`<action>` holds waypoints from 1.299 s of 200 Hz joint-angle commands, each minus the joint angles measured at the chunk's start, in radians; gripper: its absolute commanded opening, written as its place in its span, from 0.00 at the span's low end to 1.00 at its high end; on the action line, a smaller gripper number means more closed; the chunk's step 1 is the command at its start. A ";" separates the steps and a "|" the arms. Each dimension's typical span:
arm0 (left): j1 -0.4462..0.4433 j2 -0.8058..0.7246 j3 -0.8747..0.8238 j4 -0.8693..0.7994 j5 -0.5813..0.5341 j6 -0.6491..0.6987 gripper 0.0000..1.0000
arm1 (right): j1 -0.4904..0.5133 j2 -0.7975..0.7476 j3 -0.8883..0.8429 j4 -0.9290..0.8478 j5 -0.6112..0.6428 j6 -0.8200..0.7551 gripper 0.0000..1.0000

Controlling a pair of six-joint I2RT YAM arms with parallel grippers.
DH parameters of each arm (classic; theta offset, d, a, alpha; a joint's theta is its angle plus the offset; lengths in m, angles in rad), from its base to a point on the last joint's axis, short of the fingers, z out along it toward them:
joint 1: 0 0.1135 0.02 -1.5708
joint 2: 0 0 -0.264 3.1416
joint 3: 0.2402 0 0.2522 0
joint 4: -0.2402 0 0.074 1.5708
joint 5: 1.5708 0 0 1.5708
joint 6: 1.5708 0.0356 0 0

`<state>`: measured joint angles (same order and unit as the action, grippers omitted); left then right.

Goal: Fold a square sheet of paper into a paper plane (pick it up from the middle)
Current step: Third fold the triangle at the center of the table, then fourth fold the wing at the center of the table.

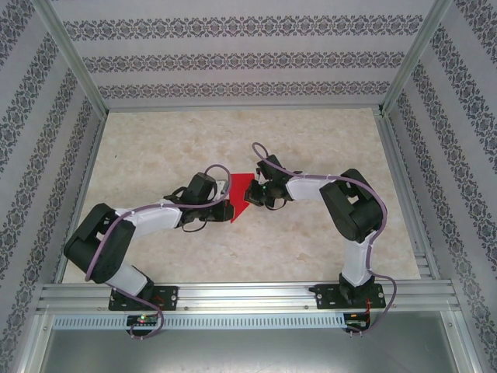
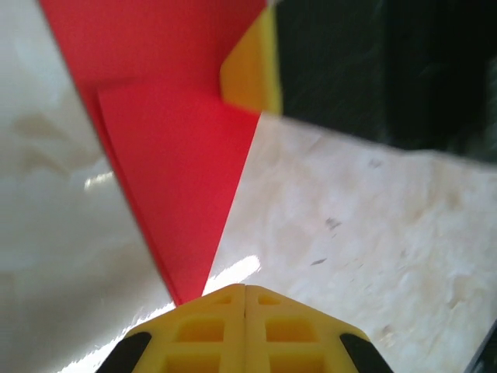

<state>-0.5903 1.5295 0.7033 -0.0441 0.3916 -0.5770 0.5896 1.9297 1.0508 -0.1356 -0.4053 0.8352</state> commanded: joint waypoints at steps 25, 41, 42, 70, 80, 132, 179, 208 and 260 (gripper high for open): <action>-0.029 0.067 0.055 0.104 -0.100 -0.081 0.01 | 0.000 -0.111 -0.058 -0.014 0.039 0.041 0.12; -0.031 0.101 0.072 0.119 -0.106 -0.091 0.01 | -0.013 -0.161 -0.070 0.007 0.043 0.036 0.22; -0.031 0.102 0.073 0.120 -0.106 -0.091 0.01 | -0.014 -0.163 -0.071 0.007 0.043 0.036 0.22; -0.033 0.136 0.103 0.131 -0.110 -0.093 0.01 | -0.052 -0.214 -0.115 0.007 0.053 0.042 0.36; -0.034 0.149 0.112 0.130 -0.111 -0.093 0.01 | -0.064 -0.223 -0.136 0.009 0.061 0.049 0.39; -0.034 0.198 0.147 0.066 -0.206 -0.090 0.00 | -0.090 -0.191 -0.149 0.022 0.042 0.069 0.45; -0.034 0.227 0.150 0.038 -0.254 -0.090 0.00 | -0.083 -0.133 -0.110 0.031 0.007 0.066 0.44; -0.034 0.221 0.143 0.029 -0.275 -0.088 0.00 | -0.074 -0.107 -0.088 0.032 -0.017 0.056 0.44; -0.035 0.224 0.139 0.027 -0.278 -0.087 0.00 | -0.064 -0.081 -0.069 0.050 -0.048 0.051 0.39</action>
<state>-0.6113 1.7481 0.8349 -0.0013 0.1356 -0.6605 0.5171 1.8275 0.9558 -0.1177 -0.4240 0.8925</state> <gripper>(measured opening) 0.050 0.406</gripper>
